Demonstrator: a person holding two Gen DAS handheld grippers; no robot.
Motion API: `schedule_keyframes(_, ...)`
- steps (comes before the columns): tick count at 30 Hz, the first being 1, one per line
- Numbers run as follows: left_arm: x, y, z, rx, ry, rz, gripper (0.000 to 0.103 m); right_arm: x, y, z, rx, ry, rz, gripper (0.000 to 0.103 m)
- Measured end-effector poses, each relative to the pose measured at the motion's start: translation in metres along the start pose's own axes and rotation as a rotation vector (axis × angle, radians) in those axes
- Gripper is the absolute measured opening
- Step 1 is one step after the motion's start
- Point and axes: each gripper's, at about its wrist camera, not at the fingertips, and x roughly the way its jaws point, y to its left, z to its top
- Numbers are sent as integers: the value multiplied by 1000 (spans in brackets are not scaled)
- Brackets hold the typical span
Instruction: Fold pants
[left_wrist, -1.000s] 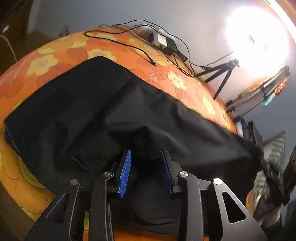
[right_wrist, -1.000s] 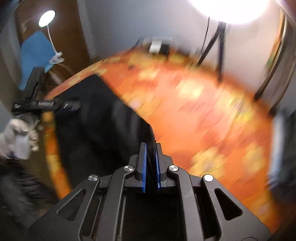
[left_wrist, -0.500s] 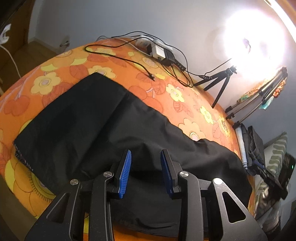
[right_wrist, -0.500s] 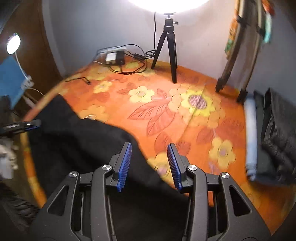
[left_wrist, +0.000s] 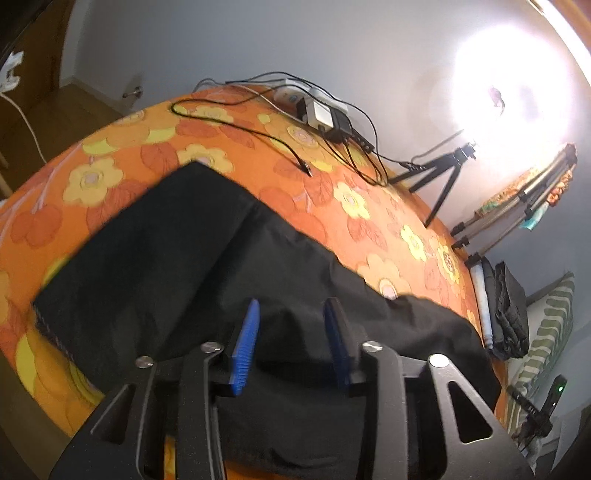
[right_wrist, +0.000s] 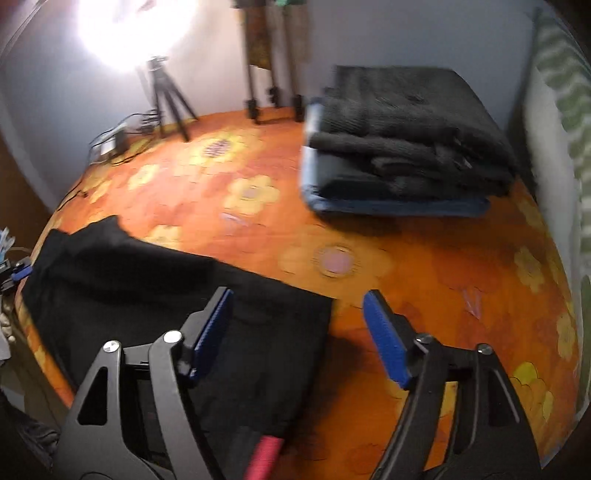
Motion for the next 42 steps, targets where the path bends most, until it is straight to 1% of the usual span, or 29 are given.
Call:
schedule_keyframes(2,-1,5,15,3,-18,19,40,13,-13,0,35,46,32,76)
schedule_keyframes(3,-4,13,26,-16,-42,35,41,17,-16,0,46,59,51,76)
schedule_keyframes(4,-5,17,33,-31,-54,33,43,22,-18,1,54,69,70,76)
schedule_keyframes(5,-5,25,41,-53,-64,20,49,27,-20,1,60,77,78,76)
schedule_keyframes(7,-4,42,59,-101,-61,-19,55,33,-21,-1,70,97,101,76)
schedule_keyframes(8,-3,48,64,-113,-55,-25,56,35,-20,-2,72,104,78,76)
schedule_keyframes(10,-2,66,75,-150,-46,-15,56,28,-12,-1,38,71,7,76)
schedule_keyframes(11,-3,70,78,-155,-44,-14,56,18,-4,1,0,33,-39,76)
schedule_keyframes(12,-4,77,81,-160,-44,-12,56,8,4,4,-34,-3,-63,76)
schedule_keyframes(13,-5,81,82,-159,-42,-15,57,-4,15,7,-69,-42,-61,76)
schedule_keyframes(14,-6,85,83,-147,-27,-23,57,-16,30,12,-102,-77,-29,76)
schedule_keyframes(16,-7,88,81,-110,-2,-20,57,-30,59,22,-147,-98,60,76)
schedule_keyframes(17,-10,89,79,-84,9,-19,57,-33,81,29,-181,-91,129,76)
schedule_keyframes(19,-18,96,70,-43,29,-19,57,-32,114,40,-236,-68,200,76)
schedule_keyframes(20,-21,99,67,-39,37,-26,57,-30,141,46,-279,-54,244,76)
schedule_keyframes(21,-25,106,61,-37,50,-35,57,-29,157,47,-301,-48,268,76)
schedule_keyframes(22,-29,112,56,-37,58,-37,57,-27,181,51,-337,-38,307,76)
schedule_keyframes(24,-35,127,45,-57,74,-34,57,-24,221,50,-393,-29,361,76)
schedule_keyframes(25,-37,134,41,-74,81,-45,57,-20,246,50,-427,-20,394,76)
schedule_keyframes(27,-43,147,31,-112,97,-72,57,-14,278,46,-464,1,435,76)
schedule_keyframes(30,-53,158,21,-124,96,-78,57,0,335,37,-543,35,480,75)
schedule_keyframes(33,-55,167,13,-172,110,-111,56,9,381,25,-623,61,511,74)
schedule_keyframes(35,-52,172,8,-208,127,-140,57,17,418,13,-678,92,547,74)
schedule_keyframes(36,-51,173,5,-219,136,-147,56,19,428,10,-694,103,558,74)
schedule_keyframes(39,-51,168,4,-198,142,-154,56,25,473,-16,-780,134,585,74)
schedule_keyframes(42,-49,167,3,-206,138,-160,56,30,514,-42,-853,161,610,74)
